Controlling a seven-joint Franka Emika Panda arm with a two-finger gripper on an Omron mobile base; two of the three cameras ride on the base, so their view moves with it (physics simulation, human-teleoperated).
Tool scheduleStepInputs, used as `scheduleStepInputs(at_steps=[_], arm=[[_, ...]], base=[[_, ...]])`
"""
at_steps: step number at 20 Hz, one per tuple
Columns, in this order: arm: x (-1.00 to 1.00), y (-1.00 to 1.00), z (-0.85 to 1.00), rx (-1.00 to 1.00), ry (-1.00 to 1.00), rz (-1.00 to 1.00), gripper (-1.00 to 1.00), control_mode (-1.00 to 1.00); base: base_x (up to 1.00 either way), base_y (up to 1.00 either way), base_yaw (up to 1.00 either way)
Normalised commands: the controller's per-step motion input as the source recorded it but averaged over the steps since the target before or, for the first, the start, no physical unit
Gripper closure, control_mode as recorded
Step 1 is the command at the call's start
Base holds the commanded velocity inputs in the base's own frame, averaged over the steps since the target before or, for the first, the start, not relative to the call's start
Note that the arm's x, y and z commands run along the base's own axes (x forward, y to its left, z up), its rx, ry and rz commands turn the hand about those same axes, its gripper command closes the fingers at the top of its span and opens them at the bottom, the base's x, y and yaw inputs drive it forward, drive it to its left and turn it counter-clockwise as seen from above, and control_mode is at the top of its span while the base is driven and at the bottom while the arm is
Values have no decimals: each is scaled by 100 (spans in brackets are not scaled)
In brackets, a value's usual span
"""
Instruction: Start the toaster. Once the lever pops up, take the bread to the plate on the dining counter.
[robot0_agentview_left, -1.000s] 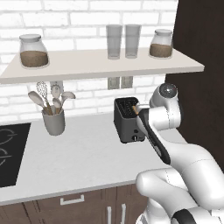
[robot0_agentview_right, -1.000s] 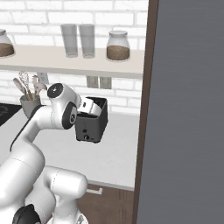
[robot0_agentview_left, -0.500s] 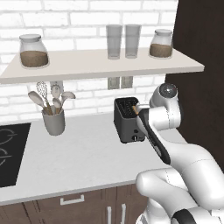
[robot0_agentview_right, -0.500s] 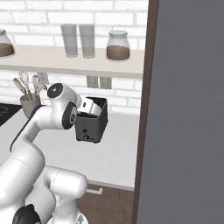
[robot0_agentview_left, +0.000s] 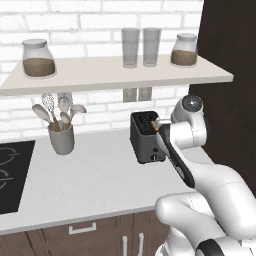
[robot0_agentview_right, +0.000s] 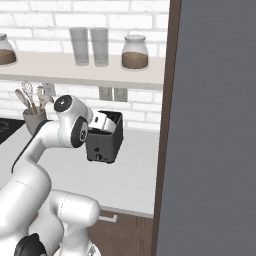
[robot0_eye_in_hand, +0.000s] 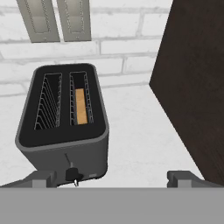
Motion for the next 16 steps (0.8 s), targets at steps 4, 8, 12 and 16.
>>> scheduleStepInputs(at_steps=[4, 8, 12, 16], arm=[[0, 0, 0, 0, 0, 0, -100, -100], [0, 0, 0, 0, 0, 0, -100, -100], [0, 0, 0, 0, 0, 0, -100, -100], [0, 0, 0, 0, 0, 0, -100, -100]], base=[[0, 0, 0], [0, 0, 0], [0, 0, 0], [0, 0, 0]])
